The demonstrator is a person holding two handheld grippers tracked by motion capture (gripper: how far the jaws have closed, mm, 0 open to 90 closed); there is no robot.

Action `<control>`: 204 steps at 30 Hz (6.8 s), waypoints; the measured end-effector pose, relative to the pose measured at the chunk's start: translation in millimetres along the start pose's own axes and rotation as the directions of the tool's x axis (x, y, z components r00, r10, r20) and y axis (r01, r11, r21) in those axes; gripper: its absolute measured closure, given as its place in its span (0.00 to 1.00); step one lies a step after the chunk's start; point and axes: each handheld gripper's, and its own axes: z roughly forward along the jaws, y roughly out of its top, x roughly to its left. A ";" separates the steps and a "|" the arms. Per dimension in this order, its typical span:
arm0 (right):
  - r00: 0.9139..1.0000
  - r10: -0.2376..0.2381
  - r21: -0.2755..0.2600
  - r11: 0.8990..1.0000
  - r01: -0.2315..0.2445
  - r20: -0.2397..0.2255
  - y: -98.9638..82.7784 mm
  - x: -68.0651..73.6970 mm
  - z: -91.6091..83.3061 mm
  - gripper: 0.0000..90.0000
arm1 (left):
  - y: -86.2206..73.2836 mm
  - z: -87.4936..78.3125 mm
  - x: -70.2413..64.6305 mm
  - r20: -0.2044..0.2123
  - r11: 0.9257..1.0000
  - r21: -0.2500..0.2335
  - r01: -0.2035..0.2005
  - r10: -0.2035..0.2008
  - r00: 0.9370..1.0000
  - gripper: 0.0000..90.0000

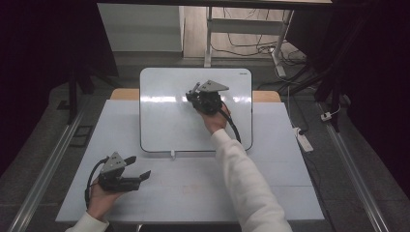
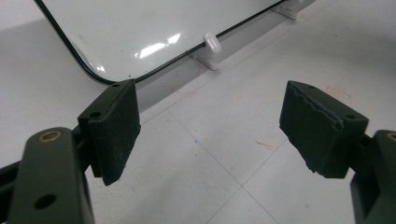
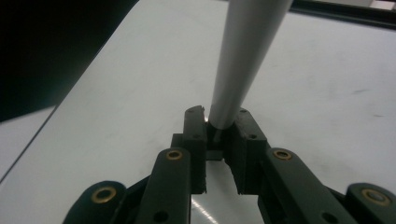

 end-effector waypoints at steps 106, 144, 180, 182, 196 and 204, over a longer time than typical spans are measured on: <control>0.999 0.021 0.116 0.993 -0.015 -0.050 -118.3 82.6 -180.8 0.58 | 125.3 106.1 -77.7 0.359 0.990 -0.139 -0.033 0.081 0.930 0.90; 0.978 0.083 0.082 0.992 -0.100 0.190 -99.1 41.7 -183.6 0.90 | 107.4 70.9 -57.8 0.253 0.988 -0.153 0.015 0.024 0.967 0.45; 0.928 0.196 0.275 0.917 -0.288 0.316 -86.9 -39.1 -132.1 0.90 | 1.1 -3.1 -7.5 -0.005 0.997 0.070 0.035 -0.035 0.999 0.32; 0.927 0.195 0.272 0.918 -0.288 0.320 -87.3 -39.6 -131.5 0.90 | 0.6 -3.2 -7.5 -0.006 0.997 0.071 0.033 -0.033 0.999 0.32; 0.929 0.138 0.265 0.935 -0.236 0.342 -87.8 -37.2 -132.3 0.85 | -1.7 -4.3 -6.0 -0.015 0.997 0.074 0.035 -0.034 0.999 0.32; 0.947 0.114 0.204 0.962 -0.181 0.300 -83.3 -32.0 -142.6 0.65 | -3.5 -6.0 -4.4 -0.015 0.997 0.068 0.037 -0.036 0.999 0.32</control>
